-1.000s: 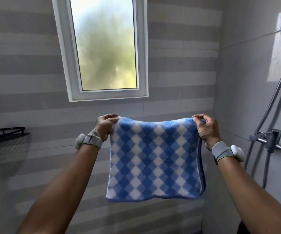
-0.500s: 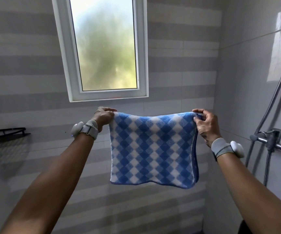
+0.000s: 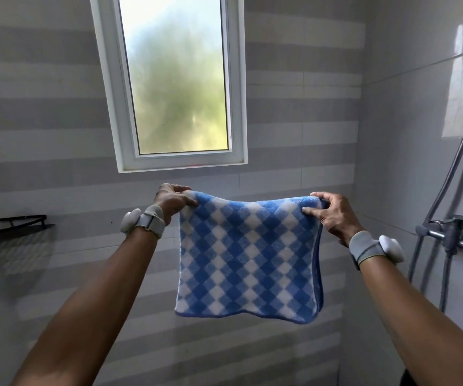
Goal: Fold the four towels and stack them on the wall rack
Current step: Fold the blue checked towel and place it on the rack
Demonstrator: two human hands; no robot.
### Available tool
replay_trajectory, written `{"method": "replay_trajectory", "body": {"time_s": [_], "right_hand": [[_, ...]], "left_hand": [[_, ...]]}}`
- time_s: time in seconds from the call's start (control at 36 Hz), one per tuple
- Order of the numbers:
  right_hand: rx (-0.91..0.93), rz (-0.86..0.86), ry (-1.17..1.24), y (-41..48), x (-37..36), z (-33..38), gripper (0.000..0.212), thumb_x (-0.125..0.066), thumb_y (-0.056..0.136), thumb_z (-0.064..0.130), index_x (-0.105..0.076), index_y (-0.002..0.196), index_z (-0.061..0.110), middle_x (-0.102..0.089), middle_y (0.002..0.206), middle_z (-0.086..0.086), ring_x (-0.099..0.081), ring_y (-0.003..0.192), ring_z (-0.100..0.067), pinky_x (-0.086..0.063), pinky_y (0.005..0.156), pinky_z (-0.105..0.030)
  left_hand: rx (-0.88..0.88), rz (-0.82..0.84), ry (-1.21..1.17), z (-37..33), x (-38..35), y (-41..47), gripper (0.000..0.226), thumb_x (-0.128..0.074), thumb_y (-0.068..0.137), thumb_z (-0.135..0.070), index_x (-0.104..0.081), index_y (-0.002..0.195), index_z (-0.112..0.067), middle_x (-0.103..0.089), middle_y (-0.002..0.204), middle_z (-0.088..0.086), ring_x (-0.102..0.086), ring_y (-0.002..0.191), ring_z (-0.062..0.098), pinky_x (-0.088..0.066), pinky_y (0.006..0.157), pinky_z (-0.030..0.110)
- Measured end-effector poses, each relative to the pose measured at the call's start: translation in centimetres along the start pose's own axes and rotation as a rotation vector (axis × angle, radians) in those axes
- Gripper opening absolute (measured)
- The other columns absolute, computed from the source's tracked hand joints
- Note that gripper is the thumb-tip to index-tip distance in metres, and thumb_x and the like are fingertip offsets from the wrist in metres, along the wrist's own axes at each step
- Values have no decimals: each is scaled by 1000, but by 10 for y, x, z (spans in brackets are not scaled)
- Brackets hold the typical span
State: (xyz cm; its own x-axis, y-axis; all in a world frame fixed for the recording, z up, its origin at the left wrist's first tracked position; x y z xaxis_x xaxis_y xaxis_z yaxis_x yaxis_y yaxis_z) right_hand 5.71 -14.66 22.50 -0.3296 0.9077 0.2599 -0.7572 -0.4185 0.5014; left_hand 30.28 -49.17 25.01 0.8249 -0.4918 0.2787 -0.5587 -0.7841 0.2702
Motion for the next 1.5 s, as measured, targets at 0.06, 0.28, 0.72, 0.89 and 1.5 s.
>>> {"method": "replay_trajectory", "body": {"time_s": [0.06,0.28,0.72,0.89,1.5], "right_hand": [[2,54,-50,-1,-1,-1,49,-90,69,10,-68,113,8,-72,101,-6,-67,87,-21,-55,86,-30],[92,68,-434,-1,-9,-2,19,-82,78,28,-65,83,21,-65,86,-7,-61,86,-26,-46,74,-30],[80,322,-23,-24,-17,14,58,-82,79,8,-44,123,14,-63,102,-5,-63,80,-7,-52,65,-15],[147,287,291,-37,0,32,76,-83,75,3,-40,137,17,-66,121,0,-68,106,-11,-58,82,-28],[111,130,29,-33,35,4,9,-53,95,-5,-59,103,-6,-65,90,-10,-59,78,-15,-51,66,-25]], "left_hand": [[2,25,134,4,2,0,59,-92,57,-9,-68,111,-9,-68,110,11,-64,101,24,-57,78,28],[-128,-104,526,-6,16,-13,44,-92,58,-39,-76,89,-14,-72,88,4,-66,84,20,-53,69,28],[-313,303,211,-11,8,-39,35,-78,77,-31,-59,93,-6,-59,87,5,-54,82,17,-48,69,31],[-155,391,-421,-11,5,-71,82,-92,58,-23,-52,129,-9,-73,110,7,-70,98,27,-60,73,35],[-441,230,-160,-14,-1,-81,27,-60,81,2,-64,107,1,-71,90,7,-64,76,10,-53,65,25]]}}
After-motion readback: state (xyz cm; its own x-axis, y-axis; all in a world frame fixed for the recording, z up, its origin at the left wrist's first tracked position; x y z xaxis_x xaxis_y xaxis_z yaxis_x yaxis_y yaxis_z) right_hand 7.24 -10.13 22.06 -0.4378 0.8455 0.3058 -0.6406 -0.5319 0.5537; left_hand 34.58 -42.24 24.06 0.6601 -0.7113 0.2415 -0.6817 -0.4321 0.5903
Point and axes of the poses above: each hand's wrist, its own y-axis towards the middle knuckle, its own x-axis out of the back of the hand, z = x × y, the point moved 7 cm from there along y, towards the middle knuckle
